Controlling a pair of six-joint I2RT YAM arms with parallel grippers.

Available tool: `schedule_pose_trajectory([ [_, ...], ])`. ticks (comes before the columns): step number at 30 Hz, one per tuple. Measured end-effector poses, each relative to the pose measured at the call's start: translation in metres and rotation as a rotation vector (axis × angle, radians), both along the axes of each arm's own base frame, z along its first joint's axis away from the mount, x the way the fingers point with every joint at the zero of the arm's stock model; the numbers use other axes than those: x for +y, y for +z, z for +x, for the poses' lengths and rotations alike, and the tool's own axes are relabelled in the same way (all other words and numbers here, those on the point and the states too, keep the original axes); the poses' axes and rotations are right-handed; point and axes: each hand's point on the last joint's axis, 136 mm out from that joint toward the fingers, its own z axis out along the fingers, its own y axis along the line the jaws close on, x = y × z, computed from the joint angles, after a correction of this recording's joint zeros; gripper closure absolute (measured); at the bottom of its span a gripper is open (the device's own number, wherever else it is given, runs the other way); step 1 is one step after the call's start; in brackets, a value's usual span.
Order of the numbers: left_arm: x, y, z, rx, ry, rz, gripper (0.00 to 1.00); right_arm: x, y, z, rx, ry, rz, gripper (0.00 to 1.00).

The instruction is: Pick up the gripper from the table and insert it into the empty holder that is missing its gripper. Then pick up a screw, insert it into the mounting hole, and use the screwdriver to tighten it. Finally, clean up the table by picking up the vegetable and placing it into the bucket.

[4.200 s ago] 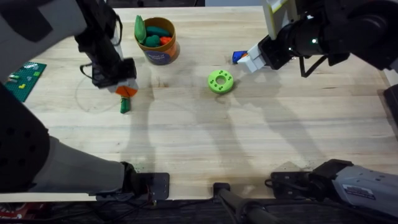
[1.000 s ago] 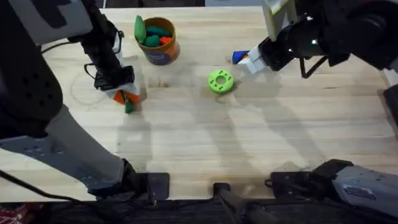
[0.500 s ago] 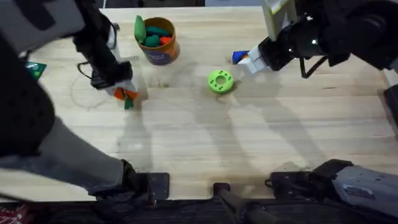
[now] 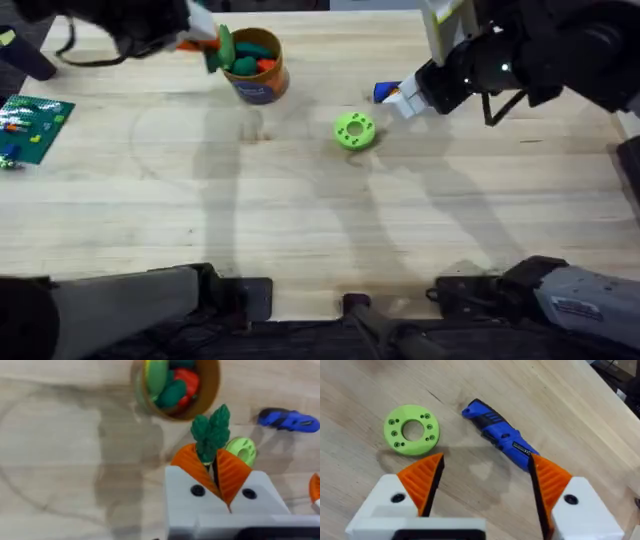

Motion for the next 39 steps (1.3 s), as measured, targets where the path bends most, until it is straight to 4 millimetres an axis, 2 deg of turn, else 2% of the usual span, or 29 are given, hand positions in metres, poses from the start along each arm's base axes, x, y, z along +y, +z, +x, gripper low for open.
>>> schedule_pose_trajectory([
  [7, -0.031, 0.007, 0.046, -0.147, -0.083, -0.026, 0.977, 0.000, 0.000, 0.000, 0.000, 0.000, 0.000, 0.019],
  [11, -0.039, 0.003, 0.070, -0.199, -0.091, -0.015, 0.977, 0.000, 0.000, 0.000, 0.000, 0.000, 0.000, 0.019],
  [16, -0.042, -0.025, 0.091, -0.173, -0.079, -0.017, 0.977, 0.000, 0.000, 0.000, 0.000, 0.000, 0.000, 0.019],
  [22, -0.038, -0.068, 0.101, -0.080, -0.057, -0.009, 0.971, 0.000, 0.000, 0.000, 0.000, 0.000, 0.000, 0.019],
  [24, -0.037, -0.077, 0.102, -0.057, -0.050, -0.005, 0.903, 0.000, 0.000, 0.000, 0.001, 0.000, 0.000, 0.019],
  [29, -0.036, -0.081, 0.102, -0.049, -0.044, 0.001, 0.578, 0.000, 0.000, 0.000, 0.000, 0.000, 0.000, 0.019],
  [32, -0.036, -0.082, 0.102, -0.046, -0.043, -0.001, 0.493, 0.000, 0.000, 0.000, 0.000, 0.000, 0.000, 0.019],
  [34, -0.036, -0.082, 0.102, -0.045, -0.043, -0.004, 0.399, 0.000, 0.000, 0.000, 0.000, 0.000, 0.000, 0.019],
  [39, -0.040, -0.080, 0.101, -0.045, -0.058, -0.023, 0.267, 0.000, 0.000, 0.000, 0.000, 0.000, 0.000, 0.019],
])
